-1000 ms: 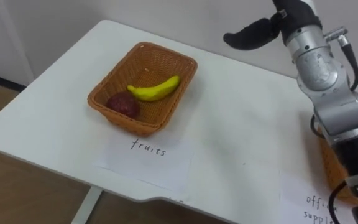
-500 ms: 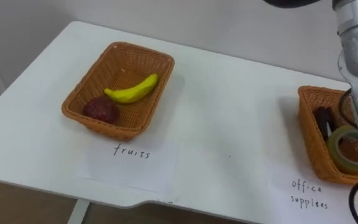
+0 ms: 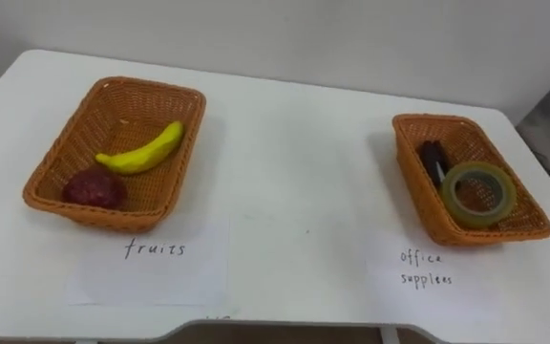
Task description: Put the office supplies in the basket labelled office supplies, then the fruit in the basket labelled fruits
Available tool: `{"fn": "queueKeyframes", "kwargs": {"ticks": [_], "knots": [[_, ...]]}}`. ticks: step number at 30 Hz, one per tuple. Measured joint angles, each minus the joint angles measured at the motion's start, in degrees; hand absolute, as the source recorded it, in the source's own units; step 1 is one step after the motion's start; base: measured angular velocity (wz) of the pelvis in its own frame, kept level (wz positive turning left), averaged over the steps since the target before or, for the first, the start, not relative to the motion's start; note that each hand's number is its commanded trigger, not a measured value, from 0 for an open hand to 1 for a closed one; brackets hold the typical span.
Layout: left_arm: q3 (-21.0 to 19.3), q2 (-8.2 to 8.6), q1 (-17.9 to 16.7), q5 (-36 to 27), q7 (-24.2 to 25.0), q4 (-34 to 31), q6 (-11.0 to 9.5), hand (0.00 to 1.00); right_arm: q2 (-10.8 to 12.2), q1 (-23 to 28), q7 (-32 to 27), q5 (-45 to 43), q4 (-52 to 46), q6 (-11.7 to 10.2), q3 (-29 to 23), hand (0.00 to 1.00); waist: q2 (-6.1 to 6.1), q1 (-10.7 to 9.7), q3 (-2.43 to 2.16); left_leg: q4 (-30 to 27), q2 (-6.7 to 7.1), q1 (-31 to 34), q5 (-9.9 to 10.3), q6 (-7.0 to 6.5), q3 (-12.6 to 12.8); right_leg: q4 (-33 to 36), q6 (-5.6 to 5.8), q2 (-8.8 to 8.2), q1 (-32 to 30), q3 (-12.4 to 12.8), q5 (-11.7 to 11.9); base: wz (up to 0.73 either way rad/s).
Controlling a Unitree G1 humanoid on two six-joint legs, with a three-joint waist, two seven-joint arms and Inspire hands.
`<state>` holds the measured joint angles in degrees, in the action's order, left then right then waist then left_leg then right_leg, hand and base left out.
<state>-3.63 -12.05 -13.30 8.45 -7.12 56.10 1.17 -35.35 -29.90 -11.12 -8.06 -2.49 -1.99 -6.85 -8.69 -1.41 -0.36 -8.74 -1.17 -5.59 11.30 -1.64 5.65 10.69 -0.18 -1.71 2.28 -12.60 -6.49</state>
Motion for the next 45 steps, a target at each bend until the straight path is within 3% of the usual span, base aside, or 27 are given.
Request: {"fn": "queueKeyframes", "kwargs": {"ticks": [3,8,14,18,26,33,42,44,45], "knots": [[-0.1,0.02,-0.1,-0.02,-0.13,0.12,-0.03,0.0,-1.97,3.7,-0.84,-0.05,-1.36,-0.01,-2.95,0.0,-0.01,-0.79,-0.01,0.04,-0.05,-0.1,0.01,0.01,0.54,0.02,-0.01,0.17,-0.41,1.0,0.01,-0.11],[-0.19,-0.13,0.28,-0.01,-0.29,0.78,-0.36,0.0,-3.65,5.61,-2.82,0.3,-0.79,0.08,-5.0,0.0,0.36,-2.64,0.26,0.62,-0.26,-0.98,0.1,0.1,1.64,0.0,-0.01,0.56,-0.32,1.88,0.01,-0.12],[-1.0,0.09,-0.03,0.16,-0.73,1.16,-0.43,0.0,-3.66,8.04,-4.9,1.27,-0.49,0.05,-11.21,0.0,0.39,-4.2,0.28,1.13,-0.6,-1.52,0.34,0.45,2.23,-0.08,-0.02,1.15,-0.38,2.71,0.01,-0.08],[-1.82,0.01,-0.15,0.06,-1.18,1.16,-1.12,0.0,-3.66,11.51,-7.85,1.98,-0.44,-1.15,-15.48,0.0,0.34,-4.58,0.25,1.22,-0.97,-1.92,0.52,0.65,2.95,-0.06,-0.03,1.54,-0.35,3.24,0.02,-0.07],[-2.12,-0.15,-0.79,0.02,-1.61,1.19,-1.37,0.0,-3.65,17.89,-11.04,4.42,-0.41,-1.09,-17.21,0.0,0.32,-4.88,0.28,1.22,-1.31,-2.13,0.76,0.93,4.9,0.04,-0.45,2.04,-0.92,4.69,0.05,-0.14],[-2.98,-0.18,-3.19,-0.03,-2.47,1.12,-1.51,0.0,-3.61,25.82,-14.59,15.9,-0.05,-1.37,-22.25,0.0,-0.12,-6.07,0.29,1.14,-1.47,-2.16,1.19,0.91,5.06,-0.07,-0.52,2.09,-0.64,4.83,0.06,0.0],[-2.94,0.0,-3.65,-2.92,-3.59,-2.2,-1.51,0.0,-2.88,33.2,-18.93,33.42,4.32,-1.69,-23.6,0.0,-0.28,-6.31,0.5,1.08,-1.33,-1.87,1.26,0.85,5.44,-0.15,-0.58,2.07,-1.23,5.07,0.02,-0.03],[-2.99,0.0,-3.6,-3.25,-3.85,-2.18,-1.51,0.0,-1.16,33.55,-19.29,35.26,4.36,-1.73,-23.89,0.0,-0.02,-6.46,0.48,1.11,-1.36,-2.05,1.26,0.85,5.43,-0.17,-0.58,2.15,-1.12,5.07,0.02,0.0],[-2.96,0.01,-3.44,-3.25,-4.06,-2.17,-1.51,0.0,0.6,33.83,-19.34,36.4,4.42,-1.99,-24.39,0.0,0.43,-6.68,0.73,1.11,-1.38,-2.06,1.26,0.86,5.43,-0.2,-0.58,2.17,-1.05,5.04,0.02,0.0]]}}
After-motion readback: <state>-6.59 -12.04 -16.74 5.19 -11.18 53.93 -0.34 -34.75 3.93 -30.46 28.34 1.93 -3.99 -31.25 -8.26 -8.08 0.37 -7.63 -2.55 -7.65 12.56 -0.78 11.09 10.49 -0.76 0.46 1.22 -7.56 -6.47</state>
